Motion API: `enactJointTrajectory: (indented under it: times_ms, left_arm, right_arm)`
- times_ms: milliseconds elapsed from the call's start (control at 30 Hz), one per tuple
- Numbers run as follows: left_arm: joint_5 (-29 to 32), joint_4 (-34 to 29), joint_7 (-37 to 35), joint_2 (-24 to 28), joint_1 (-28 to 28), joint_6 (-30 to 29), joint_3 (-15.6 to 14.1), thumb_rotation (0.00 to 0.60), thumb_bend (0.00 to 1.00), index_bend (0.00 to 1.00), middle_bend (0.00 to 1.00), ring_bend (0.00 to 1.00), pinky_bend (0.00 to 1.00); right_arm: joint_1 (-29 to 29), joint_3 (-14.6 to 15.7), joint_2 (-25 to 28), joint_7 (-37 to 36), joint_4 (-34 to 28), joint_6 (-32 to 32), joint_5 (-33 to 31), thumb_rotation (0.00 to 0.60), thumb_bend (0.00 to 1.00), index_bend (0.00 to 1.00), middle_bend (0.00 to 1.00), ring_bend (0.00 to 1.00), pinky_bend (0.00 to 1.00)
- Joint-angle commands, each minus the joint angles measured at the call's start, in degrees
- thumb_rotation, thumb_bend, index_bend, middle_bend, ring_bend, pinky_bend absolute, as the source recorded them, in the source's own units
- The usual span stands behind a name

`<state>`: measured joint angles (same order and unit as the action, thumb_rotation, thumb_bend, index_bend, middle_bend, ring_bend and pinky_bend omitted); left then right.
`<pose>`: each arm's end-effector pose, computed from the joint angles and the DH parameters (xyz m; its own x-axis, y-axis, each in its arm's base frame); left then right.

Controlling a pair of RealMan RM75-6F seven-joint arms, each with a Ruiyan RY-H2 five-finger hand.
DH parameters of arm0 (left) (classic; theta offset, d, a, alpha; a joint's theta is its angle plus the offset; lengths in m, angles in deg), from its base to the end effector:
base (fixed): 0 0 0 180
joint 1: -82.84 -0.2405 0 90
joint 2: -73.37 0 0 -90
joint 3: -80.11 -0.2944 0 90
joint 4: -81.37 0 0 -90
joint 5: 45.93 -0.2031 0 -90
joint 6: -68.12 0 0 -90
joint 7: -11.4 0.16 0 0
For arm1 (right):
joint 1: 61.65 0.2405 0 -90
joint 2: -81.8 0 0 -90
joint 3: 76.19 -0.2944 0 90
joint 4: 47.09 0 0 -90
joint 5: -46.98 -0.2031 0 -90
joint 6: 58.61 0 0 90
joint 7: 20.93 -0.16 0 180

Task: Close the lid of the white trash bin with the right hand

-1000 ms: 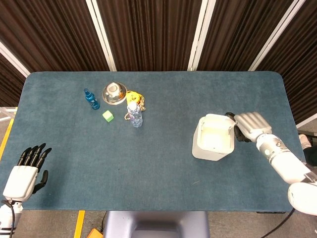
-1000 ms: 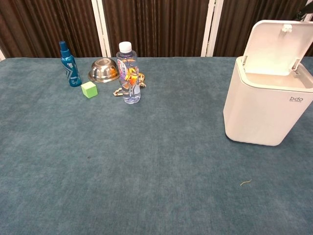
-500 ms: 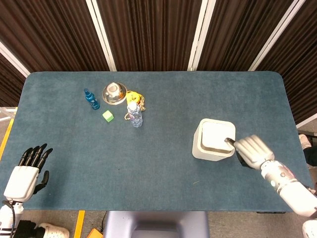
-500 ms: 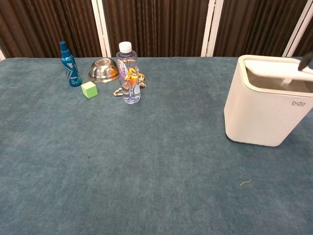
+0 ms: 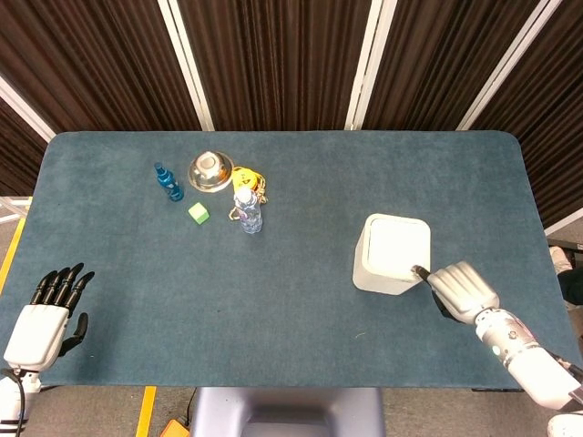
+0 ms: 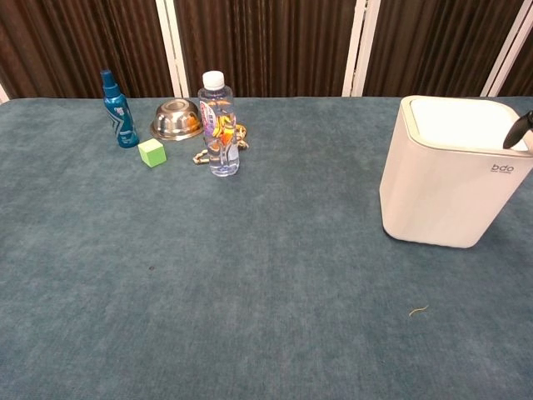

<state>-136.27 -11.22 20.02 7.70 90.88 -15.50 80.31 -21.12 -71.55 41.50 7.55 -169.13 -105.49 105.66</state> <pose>-0.3232 0.2070 0.1568 0.5137 0.0340 0.8573 0.8515 -0.1427 -0.5046 -0.2159 -0.2838 0.1811 0.7042 -0.4593 0.5414 -0.7033 -0.3467 0.6206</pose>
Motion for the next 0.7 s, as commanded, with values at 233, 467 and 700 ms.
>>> enactJointTrajectory:
  times_ms: [233,467,700]
  left_arm:
    - [0.01,-0.04,0.0,-0.06,-0.06,-0.15,0.06,0.6,0.59,0.08,0.0,0.0,0.1]
    - [-1.81,0.35,-0.83,-0.51,-0.07,-1.26,-0.2,0.6,0.55,0.08,0.0,0.0,0.1]
    - [-4.92,2.04,-3.17,-1.57,-0.03,-2.97,-0.83,0.6,0.51,0.07,0.0,0.0,0.1]
  right_arm:
    - [-12.13,-2.02,2.87,-13.59,0.65,-18.08,20.1,0.6,0.81,0.17,1.0,0.99,0.97]
    - [-25.77,3.77,-5.25,-19.63,10.54,-33.89,36.74,0.6,0.52,0.0,0.37,0.35,0.38]
    - [-35.62,4.5,-20.13,-22.86,30.67,-44.38,39.84,0.6,0.43,0.0,0.0,0.0,0.01]
